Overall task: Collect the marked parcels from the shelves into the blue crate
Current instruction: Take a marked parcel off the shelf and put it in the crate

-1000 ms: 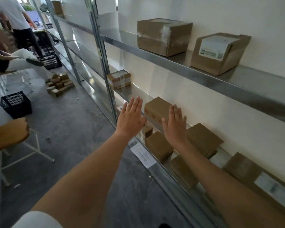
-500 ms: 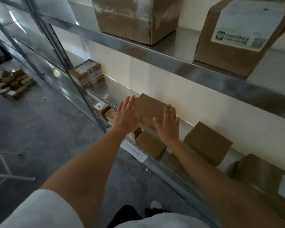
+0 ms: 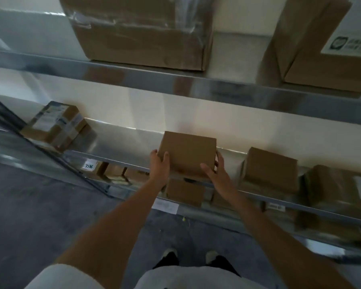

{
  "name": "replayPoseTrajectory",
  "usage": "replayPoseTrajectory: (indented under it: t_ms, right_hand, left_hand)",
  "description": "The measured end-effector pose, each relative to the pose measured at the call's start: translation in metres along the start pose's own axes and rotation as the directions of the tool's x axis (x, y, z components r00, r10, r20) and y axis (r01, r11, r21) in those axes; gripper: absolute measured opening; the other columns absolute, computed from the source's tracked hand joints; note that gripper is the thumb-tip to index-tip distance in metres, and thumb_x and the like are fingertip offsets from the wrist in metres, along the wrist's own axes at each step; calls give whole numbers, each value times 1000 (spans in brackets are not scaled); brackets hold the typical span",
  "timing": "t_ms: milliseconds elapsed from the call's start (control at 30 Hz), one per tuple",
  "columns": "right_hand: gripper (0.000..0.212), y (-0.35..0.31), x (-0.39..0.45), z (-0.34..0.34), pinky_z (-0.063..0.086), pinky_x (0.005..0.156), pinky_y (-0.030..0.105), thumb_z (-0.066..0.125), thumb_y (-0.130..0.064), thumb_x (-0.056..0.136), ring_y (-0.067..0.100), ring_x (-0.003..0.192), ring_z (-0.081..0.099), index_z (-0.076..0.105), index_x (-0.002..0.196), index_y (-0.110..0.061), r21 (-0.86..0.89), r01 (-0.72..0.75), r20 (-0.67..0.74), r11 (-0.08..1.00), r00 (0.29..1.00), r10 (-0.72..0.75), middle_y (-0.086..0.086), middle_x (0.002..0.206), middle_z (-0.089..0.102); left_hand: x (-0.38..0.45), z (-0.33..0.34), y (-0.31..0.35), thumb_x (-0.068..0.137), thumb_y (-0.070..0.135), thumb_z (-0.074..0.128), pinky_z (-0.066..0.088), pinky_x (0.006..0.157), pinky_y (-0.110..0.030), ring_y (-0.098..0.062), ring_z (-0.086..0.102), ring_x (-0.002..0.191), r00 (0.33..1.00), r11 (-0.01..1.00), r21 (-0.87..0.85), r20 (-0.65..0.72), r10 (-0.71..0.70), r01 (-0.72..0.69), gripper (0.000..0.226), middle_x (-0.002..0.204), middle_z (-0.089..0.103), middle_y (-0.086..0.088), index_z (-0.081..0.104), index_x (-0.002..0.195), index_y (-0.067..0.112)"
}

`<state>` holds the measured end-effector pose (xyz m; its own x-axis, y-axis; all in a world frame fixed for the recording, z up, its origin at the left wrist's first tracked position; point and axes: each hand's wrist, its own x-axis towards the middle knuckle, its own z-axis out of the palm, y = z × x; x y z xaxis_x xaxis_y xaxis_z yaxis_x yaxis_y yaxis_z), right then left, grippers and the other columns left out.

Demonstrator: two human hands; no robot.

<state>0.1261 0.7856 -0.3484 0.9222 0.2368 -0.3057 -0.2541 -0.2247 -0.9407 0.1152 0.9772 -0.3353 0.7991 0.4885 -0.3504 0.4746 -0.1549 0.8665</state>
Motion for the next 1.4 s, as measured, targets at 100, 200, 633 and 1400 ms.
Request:
replayPoseTrajectory:
  t_ms: [100,200,633,1400]
  right_hand:
    - [77,-8,-3,11,42,107,39,57,-47,91,25,130,48,14,151,-23,54,-129,-74,990,988,133,8,150,41]
    - [72,-16,-6,18,44,105,45,53,-56,90,25,125,51,30,148,-20,104,-171,-190,980,964,188,7,144,47]
    - [33,-57,-11,15,53,83,38,60,-50,89,23,104,65,67,108,-24,379,3,-390,926,907,157,-3,93,75]
    - [34,-47,8,54,47,103,41,52,-14,98,25,117,56,52,131,-7,48,-140,-379,989,914,148,12,127,60]
  left_hand:
    - [12,-15,0,101,34,42,39,83,-32,-20,50,103,994,998,-64,106,-16,23,37,120,51,-9,41,128,9]
    - [23,-30,10,102,37,35,36,87,-31,-18,49,102,991,996,-89,131,-2,14,39,116,54,-5,50,127,11]
    - [38,-59,51,103,37,29,54,65,-25,-14,67,75,957,965,-232,230,175,-121,42,82,69,-3,65,90,20]
    - [70,-66,18,103,23,35,46,76,-27,-23,60,100,964,972,205,257,64,-119,35,112,67,-12,63,113,5]
